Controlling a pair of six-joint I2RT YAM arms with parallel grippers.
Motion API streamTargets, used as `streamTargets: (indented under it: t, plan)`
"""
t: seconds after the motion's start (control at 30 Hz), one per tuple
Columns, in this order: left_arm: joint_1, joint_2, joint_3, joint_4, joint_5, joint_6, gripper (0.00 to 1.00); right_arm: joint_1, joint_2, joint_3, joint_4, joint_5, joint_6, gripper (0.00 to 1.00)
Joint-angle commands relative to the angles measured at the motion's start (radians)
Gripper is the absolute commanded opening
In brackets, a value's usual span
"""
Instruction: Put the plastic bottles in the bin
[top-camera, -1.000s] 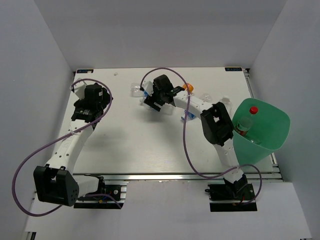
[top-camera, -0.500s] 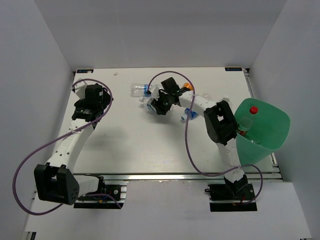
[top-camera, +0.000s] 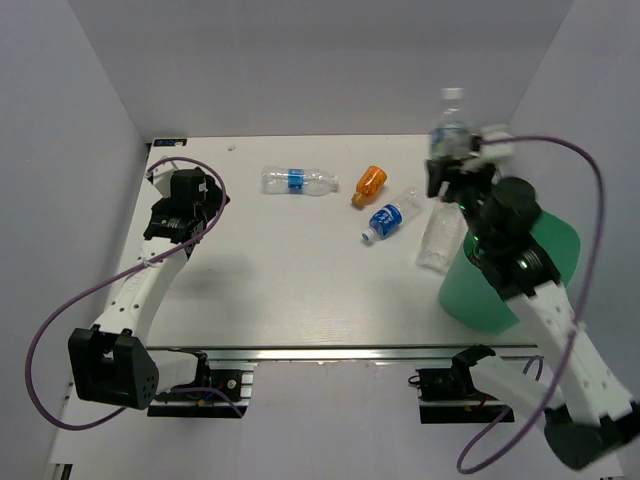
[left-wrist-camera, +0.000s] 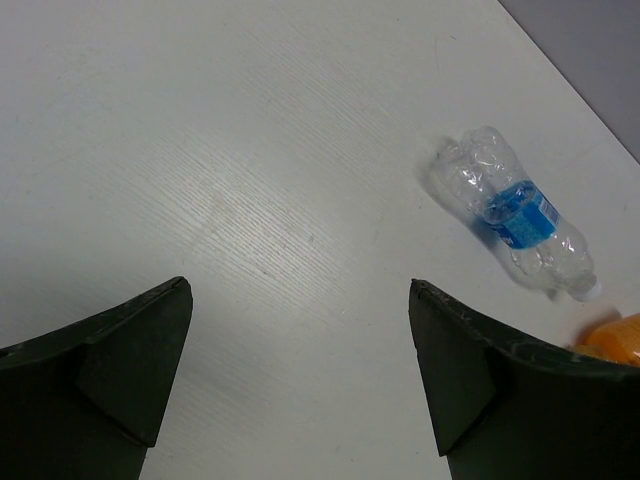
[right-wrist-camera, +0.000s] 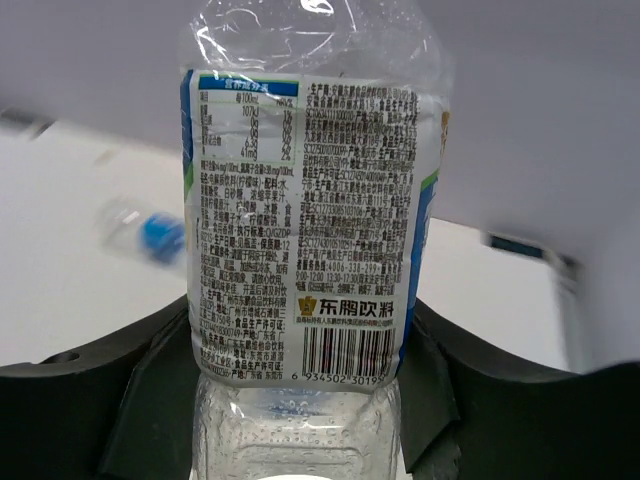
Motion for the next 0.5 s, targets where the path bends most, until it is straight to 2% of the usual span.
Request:
streamTargets:
  t: [0.0,0.03,0.13,0.23,0.27,0.3,0.33,0.43,0.47]
  plan:
    - [0.004,-0.002,0.013,0.018,0.032,0.014,0.98,-0.063,-0.206,-0.147,-0.069,0.373,0.182,0.33]
    - [0.004,-0.002,0.014,0.019,0.035,0.014,0.98,-0.078,-0.254,-0.171,-0.094,0.504,0.206,0.33]
    - [0.004,0.003,0.017,0.028,0.052,0.016,0.98,-0.089,-0.383,-0.242,-0.207,0.719,0.311,0.34]
    - [0.006,0.01,0.019,0.038,0.072,0.013,0.98,-0.09,-0.444,-0.288,-0.342,0.844,0.43,0.39]
    - [0.004,0.013,0.02,0.038,0.078,0.017,0.98,-0.09,-0.451,-0.291,-0.356,0.846,0.437,0.46]
    - [0.004,0.016,0.028,0.033,0.081,0.019,0.98,-0.09,-0.452,-0.287,-0.367,0.826,0.435,0.72]
    - [0.004,0.025,0.031,0.03,0.083,0.017,0.98,-0.09,-0.448,-0.277,-0.381,0.815,0.419,0.89]
    - [0.004,0.032,0.04,0.018,0.08,0.014,0.98,-0.09,-0.412,-0.218,-0.376,0.785,0.386,0.89]
    - [0.004,0.03,0.04,0.016,0.081,0.013,0.98,-0.09,-0.402,-0.201,-0.34,0.76,0.329,0.89]
